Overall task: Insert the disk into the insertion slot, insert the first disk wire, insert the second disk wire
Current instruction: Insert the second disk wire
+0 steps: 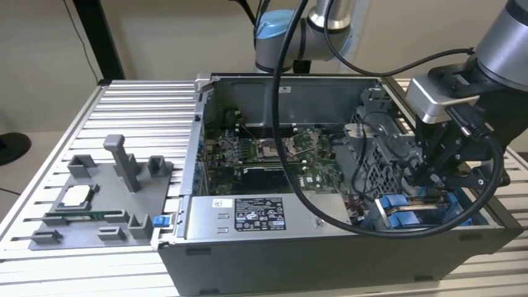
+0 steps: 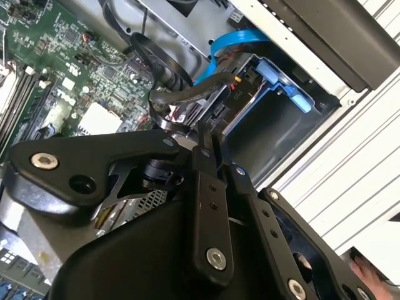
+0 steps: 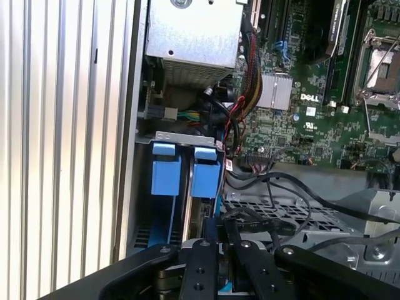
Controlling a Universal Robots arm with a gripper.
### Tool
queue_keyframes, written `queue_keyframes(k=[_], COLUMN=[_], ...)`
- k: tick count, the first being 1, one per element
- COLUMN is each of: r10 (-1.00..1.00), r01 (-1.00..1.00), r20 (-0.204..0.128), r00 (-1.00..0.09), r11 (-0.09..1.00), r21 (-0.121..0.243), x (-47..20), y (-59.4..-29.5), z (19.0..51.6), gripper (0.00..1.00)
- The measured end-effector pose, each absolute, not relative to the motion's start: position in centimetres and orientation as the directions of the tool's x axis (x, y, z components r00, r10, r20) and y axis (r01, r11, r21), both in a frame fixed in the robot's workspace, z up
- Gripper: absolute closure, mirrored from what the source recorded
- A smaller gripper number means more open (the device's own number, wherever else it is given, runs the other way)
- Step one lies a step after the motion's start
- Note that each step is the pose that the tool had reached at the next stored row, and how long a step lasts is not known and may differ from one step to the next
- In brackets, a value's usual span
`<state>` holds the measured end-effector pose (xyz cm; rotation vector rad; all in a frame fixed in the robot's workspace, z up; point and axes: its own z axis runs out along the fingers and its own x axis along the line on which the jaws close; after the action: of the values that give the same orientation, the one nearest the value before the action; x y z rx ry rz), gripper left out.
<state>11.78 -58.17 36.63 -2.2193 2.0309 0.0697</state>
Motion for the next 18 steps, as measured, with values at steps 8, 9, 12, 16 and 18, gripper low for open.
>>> queue_keyframes(k=[8, 9, 12, 16, 18], r10=[-0.988, -0.988, -0.988, -0.988, -0.989], r01=[-0.994, -0.994, -0.994, -0.993, -0.994], r20=[-0.123, -0.123, -0.123, -0.122, -0.121], r00=[0.092, 0.092, 0.092, 0.091, 0.083], r11=[-0.084, -0.084, -0.084, -0.082, -0.073], r21=[-0.066, -0.066, -0.067, -0.079, -0.084], x=[11.78, 11.78, 11.78, 11.77, 11.78], y=[-58.20, -58.20, -58.23, -58.27, -58.32], z=[36.64, 36.64, 36.59, 36.14, 35.87], gripper=[1.00, 1.00, 1.00, 1.00, 1.00])
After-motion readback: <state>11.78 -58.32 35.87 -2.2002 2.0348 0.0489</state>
